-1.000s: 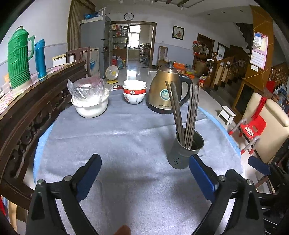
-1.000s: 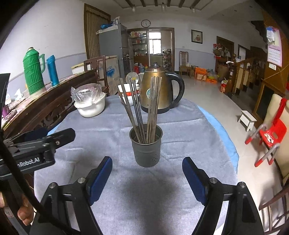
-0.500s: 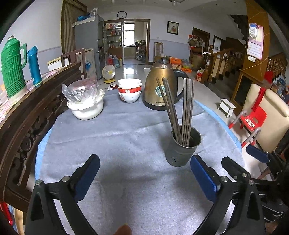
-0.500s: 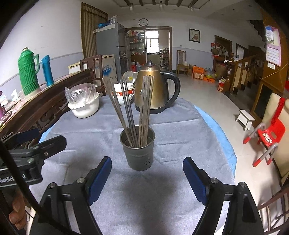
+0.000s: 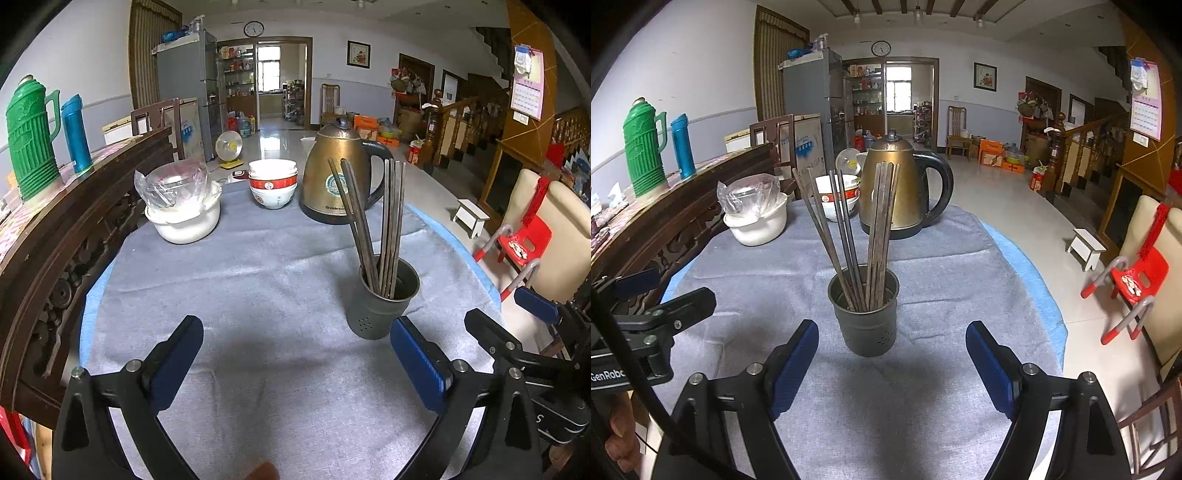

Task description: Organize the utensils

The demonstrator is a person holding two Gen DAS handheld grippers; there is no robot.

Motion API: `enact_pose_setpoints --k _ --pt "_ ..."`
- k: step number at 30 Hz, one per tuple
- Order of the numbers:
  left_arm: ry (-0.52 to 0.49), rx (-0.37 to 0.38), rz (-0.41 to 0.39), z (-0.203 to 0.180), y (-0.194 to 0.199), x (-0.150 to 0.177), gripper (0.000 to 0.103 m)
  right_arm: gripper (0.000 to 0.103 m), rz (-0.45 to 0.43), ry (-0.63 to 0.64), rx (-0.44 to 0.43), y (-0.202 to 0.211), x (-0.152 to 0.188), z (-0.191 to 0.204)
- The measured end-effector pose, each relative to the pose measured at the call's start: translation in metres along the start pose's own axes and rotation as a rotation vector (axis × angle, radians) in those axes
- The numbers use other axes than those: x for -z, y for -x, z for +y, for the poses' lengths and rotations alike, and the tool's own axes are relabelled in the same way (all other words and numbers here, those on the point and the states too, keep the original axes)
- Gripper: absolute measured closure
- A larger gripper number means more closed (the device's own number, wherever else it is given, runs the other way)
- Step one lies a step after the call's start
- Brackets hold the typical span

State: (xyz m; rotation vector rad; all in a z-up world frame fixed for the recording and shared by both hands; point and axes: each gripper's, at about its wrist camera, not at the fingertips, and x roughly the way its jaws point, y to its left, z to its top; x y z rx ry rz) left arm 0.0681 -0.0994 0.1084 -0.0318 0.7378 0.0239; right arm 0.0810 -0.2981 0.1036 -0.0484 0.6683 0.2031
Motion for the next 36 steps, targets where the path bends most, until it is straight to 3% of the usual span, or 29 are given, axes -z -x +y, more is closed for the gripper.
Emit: enact_pose_setpoints --k 36 --pt "-0.003 -0.013 -0.017 -0.0010 0.0029 -0.0021 0.002 0.018 -0.016 0.034 0.021 0.0079 -0.0062 0.0074"
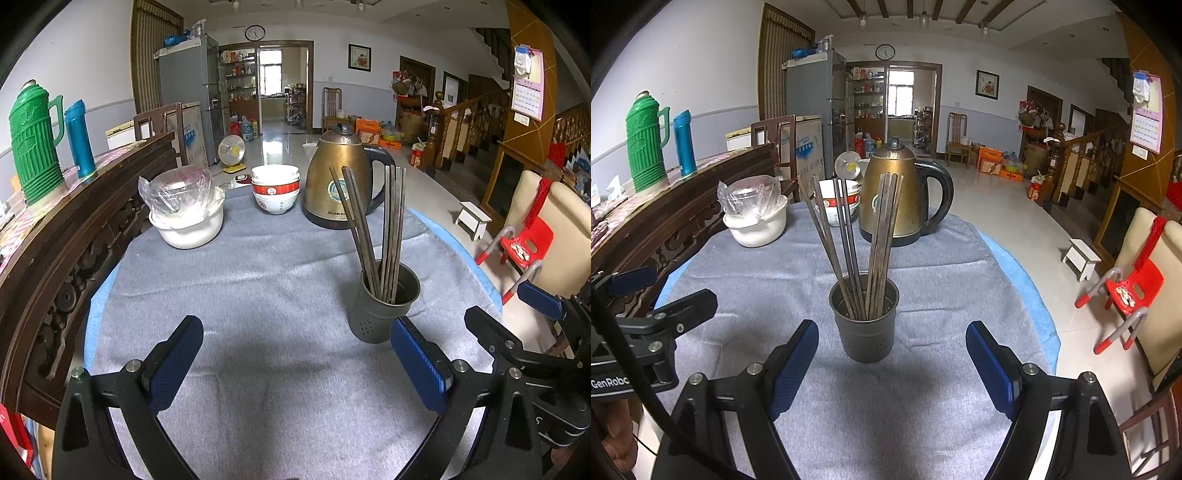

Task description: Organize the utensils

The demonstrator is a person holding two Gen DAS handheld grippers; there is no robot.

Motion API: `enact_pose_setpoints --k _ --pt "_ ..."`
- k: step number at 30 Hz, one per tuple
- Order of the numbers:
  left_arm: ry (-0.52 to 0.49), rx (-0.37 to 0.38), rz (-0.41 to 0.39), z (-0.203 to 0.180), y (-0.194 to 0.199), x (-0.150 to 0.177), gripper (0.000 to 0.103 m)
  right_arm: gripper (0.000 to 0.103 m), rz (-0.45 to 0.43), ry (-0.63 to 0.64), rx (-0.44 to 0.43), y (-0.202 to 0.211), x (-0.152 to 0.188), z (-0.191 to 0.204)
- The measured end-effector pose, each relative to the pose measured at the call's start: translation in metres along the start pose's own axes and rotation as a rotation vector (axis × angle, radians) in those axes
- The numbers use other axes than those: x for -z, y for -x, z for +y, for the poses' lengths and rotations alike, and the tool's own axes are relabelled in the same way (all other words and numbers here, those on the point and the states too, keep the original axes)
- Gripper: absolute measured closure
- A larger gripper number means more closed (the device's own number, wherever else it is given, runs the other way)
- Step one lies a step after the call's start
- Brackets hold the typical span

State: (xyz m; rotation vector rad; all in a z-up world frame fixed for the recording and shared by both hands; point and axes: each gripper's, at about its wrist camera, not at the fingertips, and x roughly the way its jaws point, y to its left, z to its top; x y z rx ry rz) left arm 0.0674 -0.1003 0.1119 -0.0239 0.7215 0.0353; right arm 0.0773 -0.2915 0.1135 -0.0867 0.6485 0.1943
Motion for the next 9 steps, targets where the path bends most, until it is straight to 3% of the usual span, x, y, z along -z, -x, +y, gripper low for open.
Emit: enact_pose_setpoints --k 9 --pt "-0.019 0.019 -0.009 -0.0054 0.0010 -0.0024 0.002 0.018 0.002 0.004 0.001 -0.0011 -0.0011 0.0004"
